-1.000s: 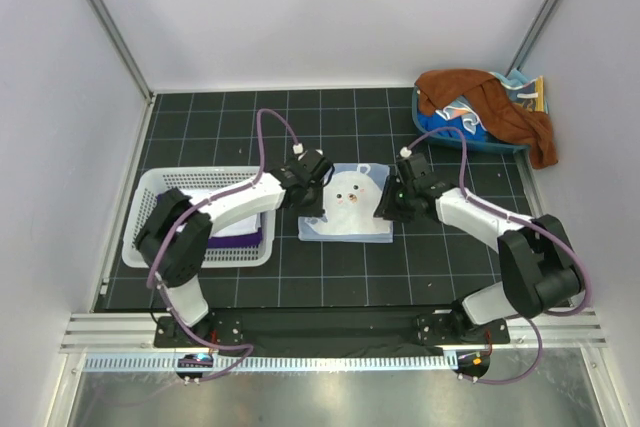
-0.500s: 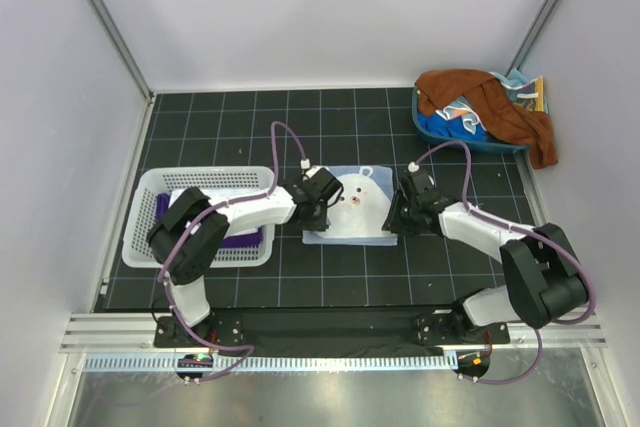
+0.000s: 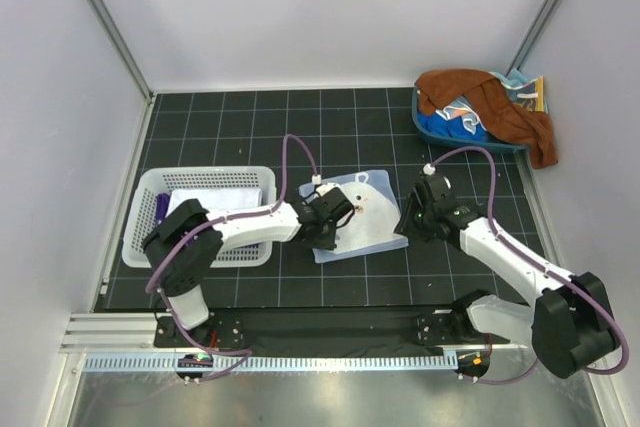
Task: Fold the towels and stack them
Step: Fold the towel
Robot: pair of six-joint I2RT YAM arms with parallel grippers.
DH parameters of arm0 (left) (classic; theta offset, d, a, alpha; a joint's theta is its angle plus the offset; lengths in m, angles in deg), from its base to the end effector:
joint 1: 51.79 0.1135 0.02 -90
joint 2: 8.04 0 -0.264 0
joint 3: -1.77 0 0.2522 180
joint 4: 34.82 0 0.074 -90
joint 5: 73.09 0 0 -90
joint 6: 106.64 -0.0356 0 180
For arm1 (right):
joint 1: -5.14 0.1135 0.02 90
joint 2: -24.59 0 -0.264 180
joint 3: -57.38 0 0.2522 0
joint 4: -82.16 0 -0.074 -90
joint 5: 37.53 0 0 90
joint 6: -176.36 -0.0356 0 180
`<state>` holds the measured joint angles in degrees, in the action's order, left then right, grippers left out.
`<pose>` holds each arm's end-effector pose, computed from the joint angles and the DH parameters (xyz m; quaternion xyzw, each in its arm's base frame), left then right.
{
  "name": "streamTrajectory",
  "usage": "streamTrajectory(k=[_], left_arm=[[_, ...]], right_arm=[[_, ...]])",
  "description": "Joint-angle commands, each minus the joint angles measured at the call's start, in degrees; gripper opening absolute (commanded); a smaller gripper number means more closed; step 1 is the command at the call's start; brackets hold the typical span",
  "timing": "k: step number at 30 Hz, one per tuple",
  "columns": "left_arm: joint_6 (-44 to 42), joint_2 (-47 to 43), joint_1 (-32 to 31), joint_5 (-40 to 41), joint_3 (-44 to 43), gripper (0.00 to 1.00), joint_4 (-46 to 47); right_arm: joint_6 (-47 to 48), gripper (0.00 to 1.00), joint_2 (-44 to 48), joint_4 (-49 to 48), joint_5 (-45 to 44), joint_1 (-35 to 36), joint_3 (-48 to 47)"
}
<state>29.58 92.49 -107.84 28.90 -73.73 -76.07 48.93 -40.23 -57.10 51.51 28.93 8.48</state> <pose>0.1963 -0.2784 0.1667 0.0620 0.9716 -0.0950 0.2078 0.1928 0.0843 0.1917 0.1161 0.9509 0.1392 0.2510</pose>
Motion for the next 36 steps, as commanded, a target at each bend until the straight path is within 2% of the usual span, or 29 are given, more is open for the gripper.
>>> streamTrajectory(k=[1,6,10,16,19,23,28,36], left_arm=[[-1.0,-5.0,0.4,2.9,-4.7,0.29,-4.8],[-4.5,-4.5,5.1,1.2,-11.6,0.30,-7.4],[-6.6,0.3,11.7,-0.2,-17.4,0.29,-8.5],[-8.8,7.4,16.7,2.0,-23.9,0.29,-9.4],[-10.3,11.9,18.3,2.1,-26.8,0.29,-10.2],[-11.8,15.9,19.7,2.2,-29.9,0.29,-10.7],[-13.7,21.4,20.3,3.0,-35.3,0.28,-13.2],[-15.5,26.4,21.0,1.6,-40.5,0.28,-14.3]], right_arm=[[1.0,0.36,1.9,3.2,-0.7,0.1,-5.1],[1.8,0.36,-1.4,1.9,-1.2,0.1,-11.7],[3.8,0.36,-8.2,-3.2,0.0,-0.1,-16.8],[6.8,0.33,-24.5,-9.9,3.6,-0.8,-27.4],[7.0,0.31,-31.0,-12.8,4.8,-2.7,-29.6],[5.9,0.30,-36.2,-17.7,4.6,-5.8,-29.6],[4.1,0.28,-40.0,-18.5,3.6,-9.5,-27.8],[2.2,0.28,-37.4,-19.2,2.3,-11.3,-21.7]])
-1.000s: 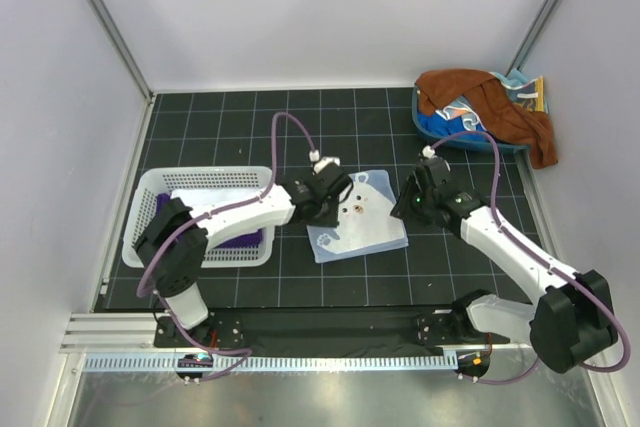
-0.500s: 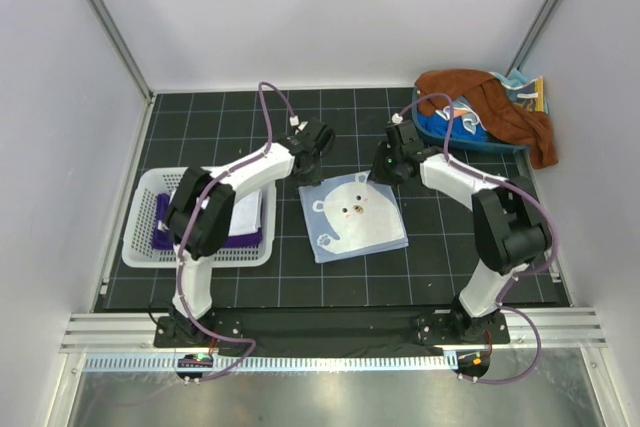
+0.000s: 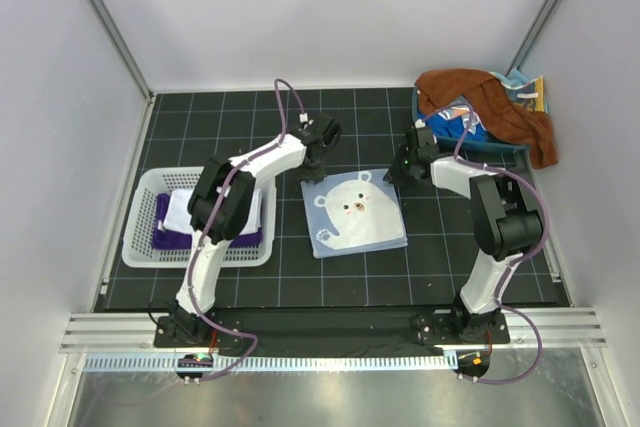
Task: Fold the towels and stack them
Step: Fold the towel
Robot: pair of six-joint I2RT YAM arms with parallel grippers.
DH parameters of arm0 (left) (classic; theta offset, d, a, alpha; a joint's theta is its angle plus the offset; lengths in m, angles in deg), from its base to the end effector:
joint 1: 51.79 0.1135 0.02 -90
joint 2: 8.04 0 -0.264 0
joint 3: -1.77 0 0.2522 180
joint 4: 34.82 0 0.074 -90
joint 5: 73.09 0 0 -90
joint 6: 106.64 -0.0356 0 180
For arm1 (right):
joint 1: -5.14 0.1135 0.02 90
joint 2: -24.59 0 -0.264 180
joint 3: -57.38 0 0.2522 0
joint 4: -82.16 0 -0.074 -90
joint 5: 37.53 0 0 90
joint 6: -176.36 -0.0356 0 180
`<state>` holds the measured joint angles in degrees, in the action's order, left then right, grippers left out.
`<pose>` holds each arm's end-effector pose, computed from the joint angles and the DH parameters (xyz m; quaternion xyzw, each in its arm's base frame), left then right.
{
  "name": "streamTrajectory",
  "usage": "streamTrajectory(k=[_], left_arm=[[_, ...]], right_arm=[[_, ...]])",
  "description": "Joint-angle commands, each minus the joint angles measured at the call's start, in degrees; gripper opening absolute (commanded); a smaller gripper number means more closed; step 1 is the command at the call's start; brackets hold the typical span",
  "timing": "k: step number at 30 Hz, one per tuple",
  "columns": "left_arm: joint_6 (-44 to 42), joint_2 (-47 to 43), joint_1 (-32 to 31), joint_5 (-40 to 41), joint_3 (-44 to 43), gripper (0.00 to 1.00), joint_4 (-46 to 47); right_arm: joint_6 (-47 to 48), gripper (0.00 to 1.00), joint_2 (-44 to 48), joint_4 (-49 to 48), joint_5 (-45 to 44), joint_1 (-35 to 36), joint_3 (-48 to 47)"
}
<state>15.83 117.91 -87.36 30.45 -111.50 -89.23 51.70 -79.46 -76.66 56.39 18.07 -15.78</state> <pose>0.3817 -0.2627 0.1718 0.0029 0.9735 -0.0146 0.2281 0.3580 0.0847 0.1537 0.1672 0.9303 0.1606 0.2841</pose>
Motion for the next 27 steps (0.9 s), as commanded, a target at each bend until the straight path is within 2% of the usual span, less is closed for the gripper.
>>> streamTrajectory(k=[1,10,16,20,27], left_arm=[[-2.0,1.5,0.5,0.1,-3.2,0.28,-1.1],[-2.8,4.2,0.5,-2.7,-7.5,0.28,-1.8],[-2.3,0.7,0.5,-2.1,-5.8,0.29,-1.5],[-3.9,-3.2,0.5,-0.4,-5.3,0.39,-0.5],[-5.1,-7.6,1.3,0.7,-5.8,0.43,-2.3]], right_arm=[[-0.8,0.28,2.4,0.1,-2.8,-0.4,3.3],[-1.2,0.28,8.2,3.6,-3.5,-0.6,4.5],[2.4,0.36,8.0,7.3,-4.8,-0.7,-1.5],[4.7,0.41,5.7,9.7,-4.7,-0.7,-5.4],[8.5,0.43,4.5,11.6,-2.6,-0.7,-7.8]])
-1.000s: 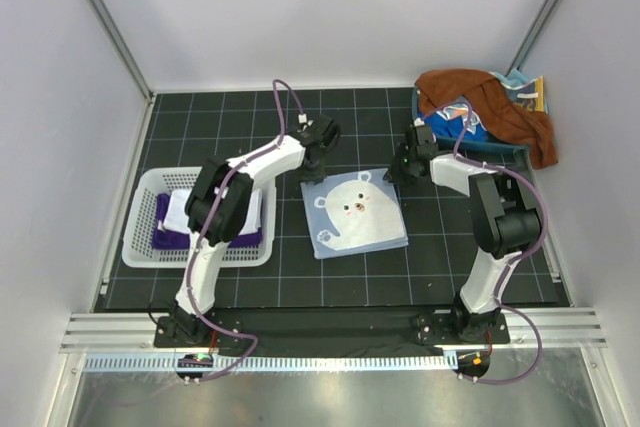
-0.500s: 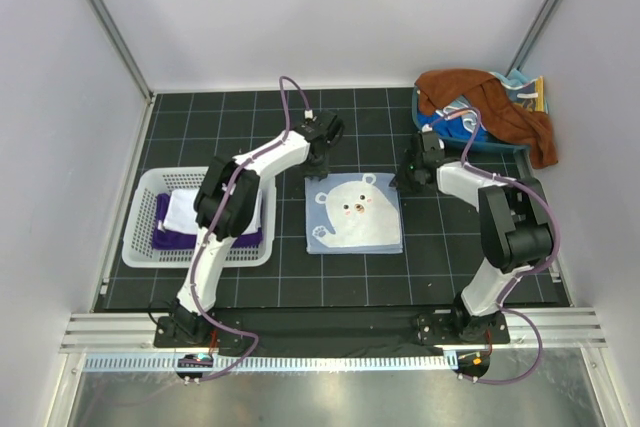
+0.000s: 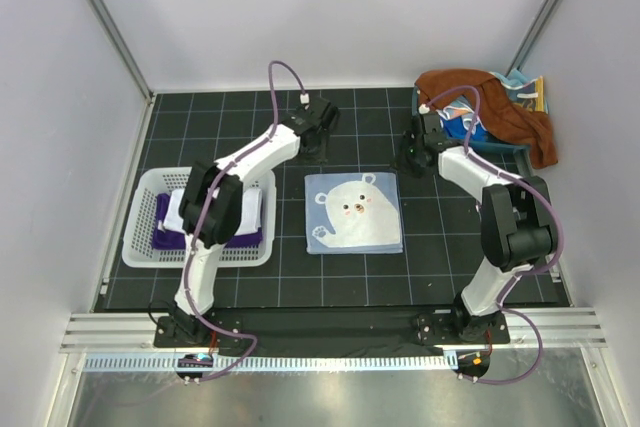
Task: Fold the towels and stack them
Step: Fold the towel
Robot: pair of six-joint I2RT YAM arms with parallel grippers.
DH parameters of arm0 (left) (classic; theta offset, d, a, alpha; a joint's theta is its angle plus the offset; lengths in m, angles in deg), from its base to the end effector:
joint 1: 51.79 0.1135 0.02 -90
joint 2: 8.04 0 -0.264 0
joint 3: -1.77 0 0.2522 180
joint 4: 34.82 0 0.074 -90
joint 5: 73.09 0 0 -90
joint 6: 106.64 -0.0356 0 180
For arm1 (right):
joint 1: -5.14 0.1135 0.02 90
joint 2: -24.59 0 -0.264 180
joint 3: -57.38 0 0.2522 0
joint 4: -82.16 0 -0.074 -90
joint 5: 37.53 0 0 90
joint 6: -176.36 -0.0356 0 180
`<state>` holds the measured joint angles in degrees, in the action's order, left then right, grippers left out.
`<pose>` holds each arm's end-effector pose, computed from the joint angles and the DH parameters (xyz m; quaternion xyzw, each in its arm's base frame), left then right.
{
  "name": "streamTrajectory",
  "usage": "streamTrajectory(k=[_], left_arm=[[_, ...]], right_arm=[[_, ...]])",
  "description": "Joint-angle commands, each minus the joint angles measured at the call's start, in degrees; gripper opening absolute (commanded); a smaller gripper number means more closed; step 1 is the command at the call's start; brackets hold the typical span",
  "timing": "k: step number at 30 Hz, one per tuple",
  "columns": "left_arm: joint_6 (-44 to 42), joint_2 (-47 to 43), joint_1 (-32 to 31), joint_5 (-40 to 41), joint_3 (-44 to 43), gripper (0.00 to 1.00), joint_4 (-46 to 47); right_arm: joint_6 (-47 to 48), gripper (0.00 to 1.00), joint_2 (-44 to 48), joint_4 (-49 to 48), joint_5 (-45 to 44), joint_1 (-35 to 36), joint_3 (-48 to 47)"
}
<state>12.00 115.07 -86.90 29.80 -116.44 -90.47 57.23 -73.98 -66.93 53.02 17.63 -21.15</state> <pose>0.3882 -0.2632 0.2184 0.0257 0.9611 -0.0412 0.2718 0.3566 0.0793 0.2030 0.1348 0.9328 0.1230 0.3108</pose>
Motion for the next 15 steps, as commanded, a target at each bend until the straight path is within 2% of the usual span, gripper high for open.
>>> streamTrajectory(k=[1,7,13,15], left_arm=[[-1.0,-5.0,1.0,1.1,-0.7,0.43,-1.6],[-0.6,-6.0,1.2,0.4,3.4,0.43,-1.2],[-0.4,-5.1,2.1,-2.5,7.0,0.44,2.4],[-1.0,-3.8,2.3,-2.8,6.9,0.44,2.9]], right_arm=[[4.0,0.43,-1.7,2.4,0.2,-0.1,-2.7],[5.7,0.47,-3.8,4.0,0.0,-0.1,-4.3],[6.4,0.48,-7.3,4.9,-0.3,0.4,-6.2],[6.4,0.47,-8.8,5.8,-2.8,0.5,-7.0]])
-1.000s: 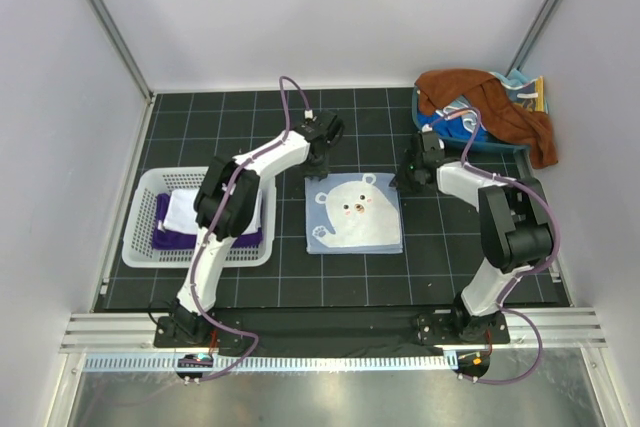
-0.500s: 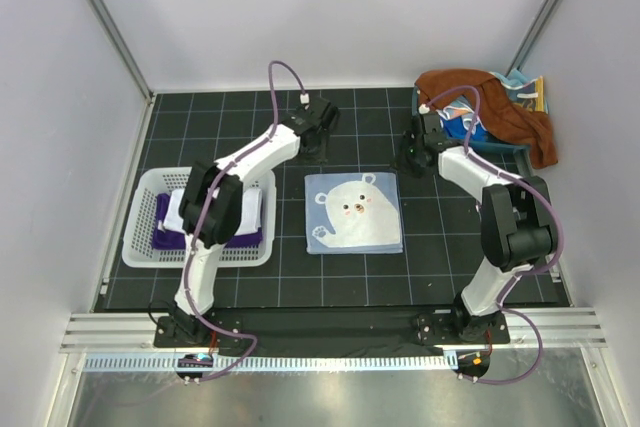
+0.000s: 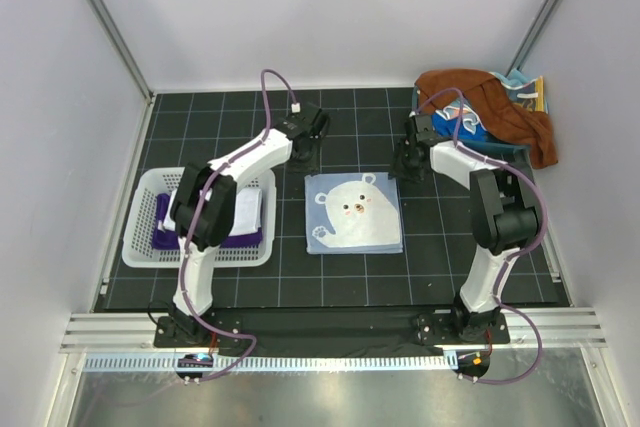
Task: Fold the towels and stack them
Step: Fold the towel
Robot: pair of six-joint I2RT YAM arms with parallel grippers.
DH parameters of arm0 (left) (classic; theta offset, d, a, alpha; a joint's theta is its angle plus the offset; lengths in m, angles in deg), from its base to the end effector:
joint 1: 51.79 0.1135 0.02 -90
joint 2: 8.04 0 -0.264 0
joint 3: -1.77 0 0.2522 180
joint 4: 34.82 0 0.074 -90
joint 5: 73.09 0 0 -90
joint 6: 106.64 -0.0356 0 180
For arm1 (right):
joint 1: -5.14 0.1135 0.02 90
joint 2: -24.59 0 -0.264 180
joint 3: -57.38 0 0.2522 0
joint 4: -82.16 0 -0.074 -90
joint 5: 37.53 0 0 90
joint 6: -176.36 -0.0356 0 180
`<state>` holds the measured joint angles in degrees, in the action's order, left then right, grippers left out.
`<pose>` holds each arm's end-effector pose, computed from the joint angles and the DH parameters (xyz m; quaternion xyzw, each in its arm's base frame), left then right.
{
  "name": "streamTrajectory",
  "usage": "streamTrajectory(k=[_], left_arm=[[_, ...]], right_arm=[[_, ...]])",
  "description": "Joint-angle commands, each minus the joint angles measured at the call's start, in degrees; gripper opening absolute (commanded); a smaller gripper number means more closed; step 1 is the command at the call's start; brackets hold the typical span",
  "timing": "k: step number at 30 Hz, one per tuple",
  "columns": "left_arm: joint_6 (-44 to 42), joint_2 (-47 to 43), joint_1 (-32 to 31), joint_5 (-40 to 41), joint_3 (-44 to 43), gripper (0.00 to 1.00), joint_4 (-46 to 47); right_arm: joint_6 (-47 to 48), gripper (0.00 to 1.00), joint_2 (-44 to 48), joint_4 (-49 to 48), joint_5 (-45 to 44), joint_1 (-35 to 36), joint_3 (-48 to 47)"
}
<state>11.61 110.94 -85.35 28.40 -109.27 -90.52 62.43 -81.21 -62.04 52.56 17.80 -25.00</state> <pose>0.3756 -0.2407 0.2120 0.0221 0.9688 -0.0329 0.2447 0.3702 0.0832 0.1731 0.0945 0.9595 0.0840 0.2517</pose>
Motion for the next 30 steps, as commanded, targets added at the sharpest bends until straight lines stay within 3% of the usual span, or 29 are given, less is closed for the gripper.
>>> streamTrajectory(k=[1,30], left_arm=[[-0.7,0.9,1.0,-1.6,-0.4,0.44,3.1],[1.5,4.7,1.7,-2.6,4.7,0.39,9.7]], right_arm=[[1.2,0.47,-2.0,1.2,-2.7,0.3,-3.4],[-0.1,0.38,-4.9,-1.1,-3.6,0.5,-5.5]])
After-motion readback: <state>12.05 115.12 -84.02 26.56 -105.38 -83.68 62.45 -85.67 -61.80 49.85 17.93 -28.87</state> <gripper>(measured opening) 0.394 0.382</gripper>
